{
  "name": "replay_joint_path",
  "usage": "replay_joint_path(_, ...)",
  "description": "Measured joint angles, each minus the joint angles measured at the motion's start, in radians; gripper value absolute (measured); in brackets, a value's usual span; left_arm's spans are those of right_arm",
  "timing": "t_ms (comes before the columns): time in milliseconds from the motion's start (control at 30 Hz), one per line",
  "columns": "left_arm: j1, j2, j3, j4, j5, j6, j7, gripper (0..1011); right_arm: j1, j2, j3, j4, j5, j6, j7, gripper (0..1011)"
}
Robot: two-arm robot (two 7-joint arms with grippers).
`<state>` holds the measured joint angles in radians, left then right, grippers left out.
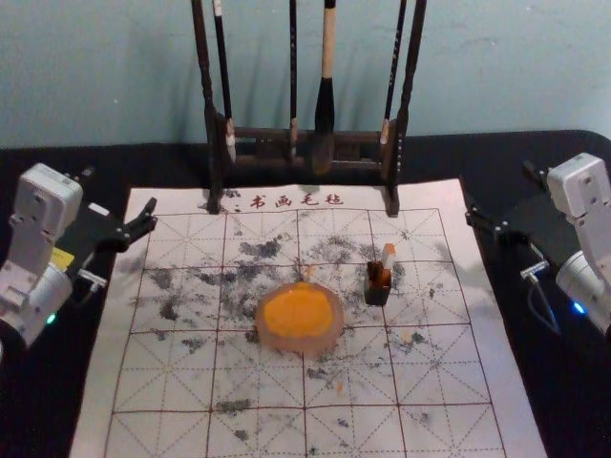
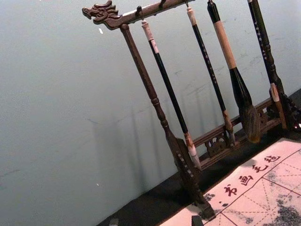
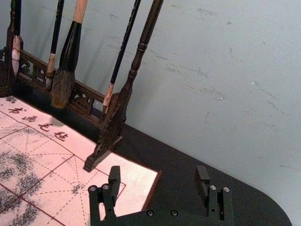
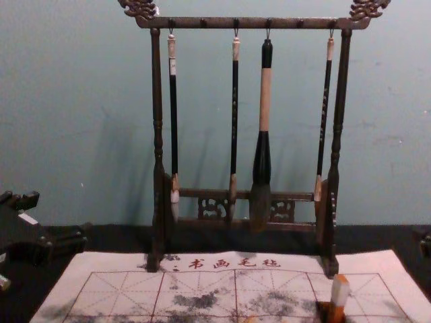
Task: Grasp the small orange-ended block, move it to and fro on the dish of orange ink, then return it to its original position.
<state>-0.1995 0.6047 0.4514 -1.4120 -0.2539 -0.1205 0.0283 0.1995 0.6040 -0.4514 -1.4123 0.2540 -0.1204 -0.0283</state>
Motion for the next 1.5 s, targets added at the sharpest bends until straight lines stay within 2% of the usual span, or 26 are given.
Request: replay_joint_path(1500,0.000,0.000,0.000,0.000,0.000,0.000,0.000,1001,0.000,0.001,0.000,0.000,0.000,0.000,0.000,1000)
